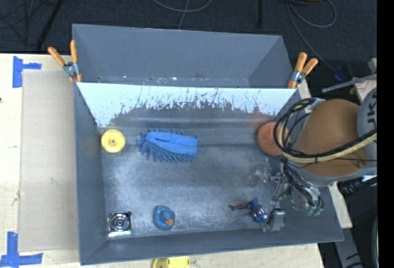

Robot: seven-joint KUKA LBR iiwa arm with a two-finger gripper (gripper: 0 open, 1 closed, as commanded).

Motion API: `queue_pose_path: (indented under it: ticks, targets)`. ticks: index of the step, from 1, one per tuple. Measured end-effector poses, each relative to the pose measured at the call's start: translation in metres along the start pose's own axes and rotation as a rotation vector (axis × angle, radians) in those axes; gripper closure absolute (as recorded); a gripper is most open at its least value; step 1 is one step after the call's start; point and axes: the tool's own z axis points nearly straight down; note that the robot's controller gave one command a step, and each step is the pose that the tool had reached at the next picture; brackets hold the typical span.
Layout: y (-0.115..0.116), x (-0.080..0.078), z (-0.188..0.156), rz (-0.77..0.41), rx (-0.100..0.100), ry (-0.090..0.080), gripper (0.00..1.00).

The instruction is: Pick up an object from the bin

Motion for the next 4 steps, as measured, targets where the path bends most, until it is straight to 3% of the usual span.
queue_pose_path:
  ticks: [1, 2, 4]
  targets:
    - [0.007, -0.007, 0.024, 0.103, 0.001, -0.008, 0.0]
    - [0.019, -0.006, 0.056, 0.19, 0.001, -0.006, 1.0]
    - [0.02, -0.006, 0.056, 0.186, 0.002, -0.006, 1.0]
